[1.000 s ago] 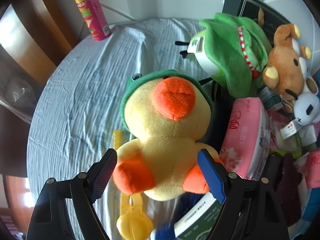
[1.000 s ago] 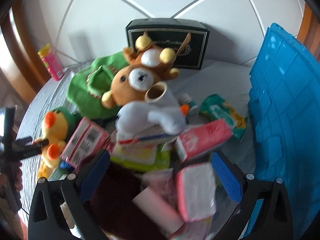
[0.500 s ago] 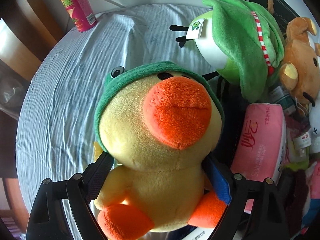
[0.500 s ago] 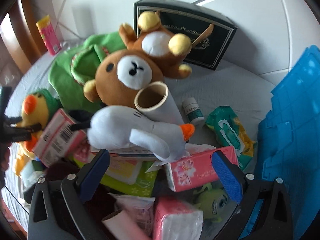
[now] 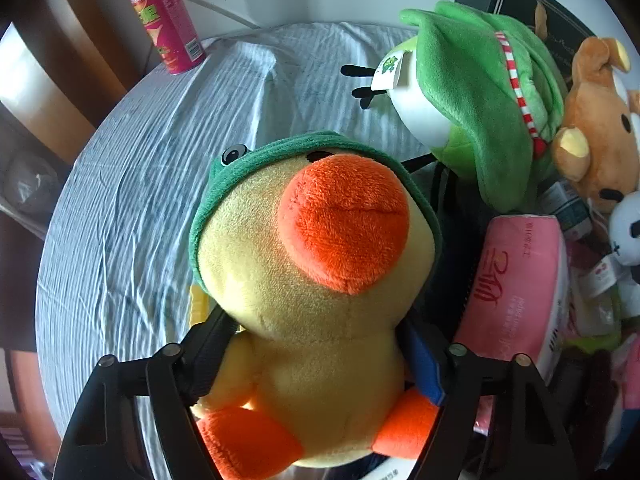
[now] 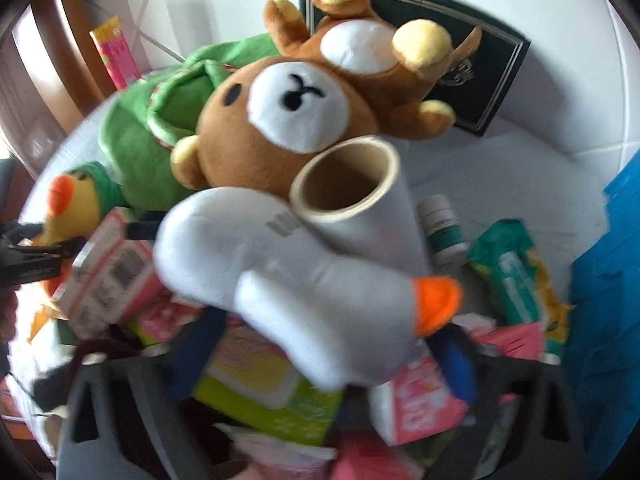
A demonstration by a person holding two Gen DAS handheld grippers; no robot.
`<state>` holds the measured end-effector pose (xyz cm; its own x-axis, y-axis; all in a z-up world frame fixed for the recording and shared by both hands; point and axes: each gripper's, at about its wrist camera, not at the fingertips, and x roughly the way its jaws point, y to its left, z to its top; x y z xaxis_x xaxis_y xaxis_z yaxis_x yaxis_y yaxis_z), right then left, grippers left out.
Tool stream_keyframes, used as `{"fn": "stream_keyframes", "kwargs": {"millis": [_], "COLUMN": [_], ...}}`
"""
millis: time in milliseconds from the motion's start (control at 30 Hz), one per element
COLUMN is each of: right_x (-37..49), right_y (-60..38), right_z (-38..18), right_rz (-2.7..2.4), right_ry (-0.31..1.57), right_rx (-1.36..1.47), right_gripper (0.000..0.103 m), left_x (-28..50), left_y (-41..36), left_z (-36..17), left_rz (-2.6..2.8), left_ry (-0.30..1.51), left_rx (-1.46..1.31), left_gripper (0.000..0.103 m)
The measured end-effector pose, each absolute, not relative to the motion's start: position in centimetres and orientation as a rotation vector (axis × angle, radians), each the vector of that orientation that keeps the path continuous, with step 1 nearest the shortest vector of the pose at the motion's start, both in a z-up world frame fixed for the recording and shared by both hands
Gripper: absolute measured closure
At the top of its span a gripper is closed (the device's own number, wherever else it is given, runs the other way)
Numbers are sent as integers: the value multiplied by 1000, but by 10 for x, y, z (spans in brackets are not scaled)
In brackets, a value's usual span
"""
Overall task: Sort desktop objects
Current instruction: 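Close the left tool on the yellow duck plush while the right tool grasps the white goose plush, then lift both plushes and carry them over the blue bin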
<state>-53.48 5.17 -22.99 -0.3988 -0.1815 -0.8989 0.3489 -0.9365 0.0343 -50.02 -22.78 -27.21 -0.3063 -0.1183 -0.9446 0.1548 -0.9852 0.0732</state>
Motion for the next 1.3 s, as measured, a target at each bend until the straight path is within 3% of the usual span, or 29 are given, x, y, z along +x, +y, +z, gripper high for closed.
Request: {"fn": "stream_keyframes", "kwargs": {"millis": [33, 67, 100, 333, 600, 1300], "right_x": [-532, -530, -528, -525, -521, -416], "right_y": [52, 54, 56, 48, 46, 37], "right_z": [-228, -227, -225, -225, -215, -103], "right_rz": [-2384, -2377, -2365, -2374, -2399, -2502], "right_ry": [216, 186, 149, 150, 147, 111], "right_rx": [1499, 1498, 1496, 1471, 1435, 1163], "right_gripper": [36, 55, 62, 60, 60, 63], "left_x": [-500, -499, -499, -494, -471, -359], "left_y": [-229, -229, -230, -235, -239, -243], "left_z": [-272, -273, -273, -270, -227, -110], "left_rz": [-2409, -2408, -2407, -2407, -2480, -2648], "left_ry": [47, 47, 48, 52, 70, 126], "left_rx": [1739, 1739, 1740, 1730, 1619, 1316], "left_gripper": [28, 28, 28, 23, 29, 29]}}
